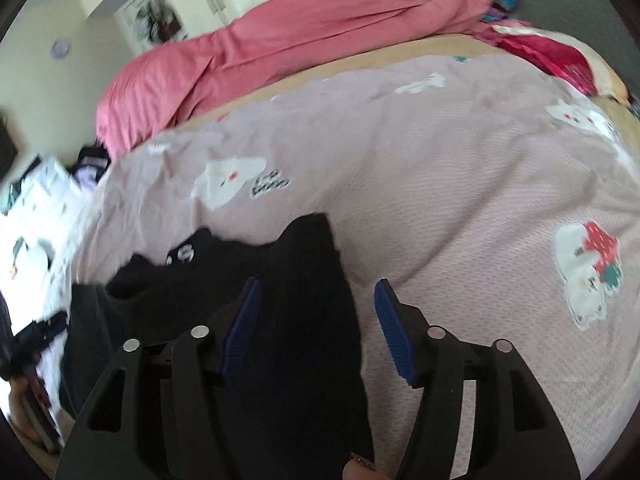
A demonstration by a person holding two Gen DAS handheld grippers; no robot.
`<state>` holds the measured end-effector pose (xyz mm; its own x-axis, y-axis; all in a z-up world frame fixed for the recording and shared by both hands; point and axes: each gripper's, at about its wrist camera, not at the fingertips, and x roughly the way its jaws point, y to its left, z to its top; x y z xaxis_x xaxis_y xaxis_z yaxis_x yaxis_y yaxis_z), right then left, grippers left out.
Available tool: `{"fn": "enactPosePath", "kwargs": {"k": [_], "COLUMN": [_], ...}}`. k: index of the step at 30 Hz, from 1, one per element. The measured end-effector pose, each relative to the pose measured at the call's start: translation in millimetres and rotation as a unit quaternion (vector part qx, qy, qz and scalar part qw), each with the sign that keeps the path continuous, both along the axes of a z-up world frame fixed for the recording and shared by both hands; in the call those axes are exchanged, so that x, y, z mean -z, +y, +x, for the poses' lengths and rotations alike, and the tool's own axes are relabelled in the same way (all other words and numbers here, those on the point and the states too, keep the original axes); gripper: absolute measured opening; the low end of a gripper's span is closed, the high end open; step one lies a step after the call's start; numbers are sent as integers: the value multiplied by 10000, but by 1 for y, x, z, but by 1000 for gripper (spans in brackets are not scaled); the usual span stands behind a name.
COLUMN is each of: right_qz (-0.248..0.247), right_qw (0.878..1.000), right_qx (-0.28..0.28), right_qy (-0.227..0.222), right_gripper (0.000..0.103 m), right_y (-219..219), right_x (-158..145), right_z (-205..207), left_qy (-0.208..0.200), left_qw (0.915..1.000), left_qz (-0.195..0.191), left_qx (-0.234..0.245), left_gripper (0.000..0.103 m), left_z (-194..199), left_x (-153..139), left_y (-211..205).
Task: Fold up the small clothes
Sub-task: 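Grasp the edge of the folded shirt with both grippers, then lift the shirt edge with both grippers and fold it over the other half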
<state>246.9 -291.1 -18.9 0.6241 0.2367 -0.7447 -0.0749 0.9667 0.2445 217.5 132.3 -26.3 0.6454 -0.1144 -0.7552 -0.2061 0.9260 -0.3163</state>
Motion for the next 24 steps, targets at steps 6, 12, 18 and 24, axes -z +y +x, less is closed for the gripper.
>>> {"fn": "enactPosePath", "kwargs": {"k": [6, 12, 18, 24], "right_qz": [-202, 50, 718, 726], "right_qw": [9995, 9995, 9970, 9967], "right_qx": [-156, -304, 9, 351], "right_qy": [167, -34, -295, 131], "right_gripper": [44, 8, 8, 9], "right_y": [10, 10, -9, -18], "right_x": [15, 4, -12, 11], "right_z": [5, 2, 2, 11], "left_qy": [56, -128, -693, -423], "left_qw": [9998, 9993, 9973, 9987], "left_qz": [72, 237, 55, -290], "left_qx": [194, 242, 240, 16], "left_gripper": [39, 4, 4, 4], "left_z": [10, 5, -8, 8], "left_x": [10, 3, -25, 0], "left_y": [-7, -12, -2, 9]}}
